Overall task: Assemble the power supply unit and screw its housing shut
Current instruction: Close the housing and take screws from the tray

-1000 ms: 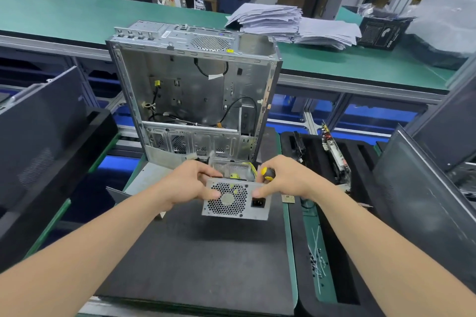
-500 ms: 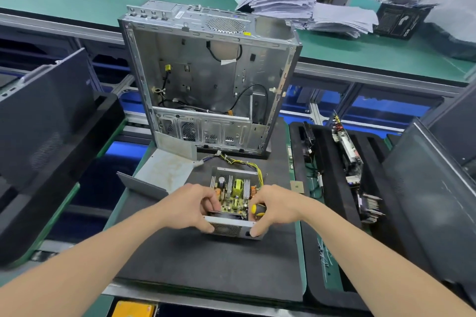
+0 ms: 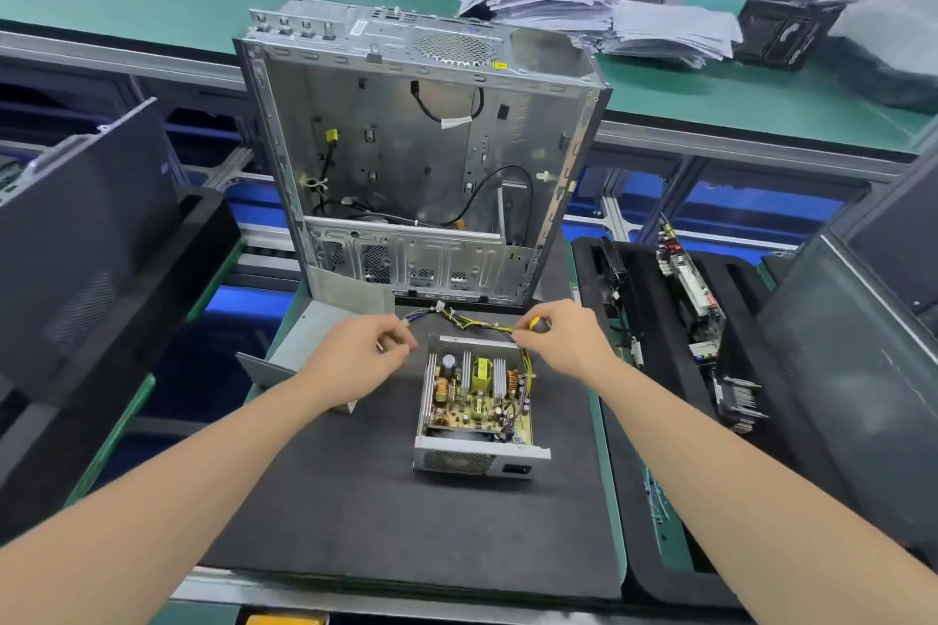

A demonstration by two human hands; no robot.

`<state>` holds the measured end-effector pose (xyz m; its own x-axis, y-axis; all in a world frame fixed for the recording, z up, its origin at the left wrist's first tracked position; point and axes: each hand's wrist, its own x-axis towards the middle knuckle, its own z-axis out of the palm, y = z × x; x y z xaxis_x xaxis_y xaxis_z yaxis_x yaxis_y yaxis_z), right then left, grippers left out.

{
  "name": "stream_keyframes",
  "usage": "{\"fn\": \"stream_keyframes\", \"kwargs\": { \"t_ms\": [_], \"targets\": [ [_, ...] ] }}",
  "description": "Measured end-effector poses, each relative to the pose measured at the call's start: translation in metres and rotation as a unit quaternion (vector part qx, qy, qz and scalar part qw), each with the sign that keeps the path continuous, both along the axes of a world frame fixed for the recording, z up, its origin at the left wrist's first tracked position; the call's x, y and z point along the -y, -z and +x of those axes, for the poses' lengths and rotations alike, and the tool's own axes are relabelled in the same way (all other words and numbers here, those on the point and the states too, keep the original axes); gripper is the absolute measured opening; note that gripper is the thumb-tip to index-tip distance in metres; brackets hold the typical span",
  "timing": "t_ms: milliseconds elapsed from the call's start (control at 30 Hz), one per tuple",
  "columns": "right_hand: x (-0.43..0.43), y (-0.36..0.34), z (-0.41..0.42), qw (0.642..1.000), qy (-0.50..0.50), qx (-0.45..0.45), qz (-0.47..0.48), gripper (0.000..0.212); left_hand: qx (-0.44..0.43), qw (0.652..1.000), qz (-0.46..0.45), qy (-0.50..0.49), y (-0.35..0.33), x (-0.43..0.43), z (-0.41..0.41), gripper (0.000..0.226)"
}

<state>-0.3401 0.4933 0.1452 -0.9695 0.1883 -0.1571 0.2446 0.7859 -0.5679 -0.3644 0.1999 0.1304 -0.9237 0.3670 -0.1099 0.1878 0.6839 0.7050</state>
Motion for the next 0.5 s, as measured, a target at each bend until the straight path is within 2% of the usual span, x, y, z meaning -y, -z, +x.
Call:
{"fn": "stream_keyframes", "kwargs": {
  "t_ms": [167,300,367,433,500],
  "targets": [
    [-0.005,0.003,-0.004,1.000,0.020,0.011,-0.022,0.011,0.009,0.999,-0.021,-0.032,0.003,0.028,-0.009,0.020],
    [-0.021,-0.005,-0.010,0.998,0.031,-0.019,-0.053,0.036,0.005,0.998,-0.024,-0.060,0.002,0.056,-0.012,0.022],
    [-0.026,-0.006,-0.012,0.999,0.017,-0.033,-0.020,0.041,0.018,0.999,-0.030,-0.031,0.003,0.067,-0.011,0.016],
    [-0.030,-0.007,-0.012,0.996,0.041,-0.080,0.019,0.034,0.029,0.998,-0.051,0.013,0.004,0.073,-0.009,0.006],
    [-0.032,-0.007,-0.010,0.987,0.073,-0.139,0.025,0.023,0.023,0.996,-0.073,0.045,0.004,0.076,-0.006,0.013]
  ]
}}
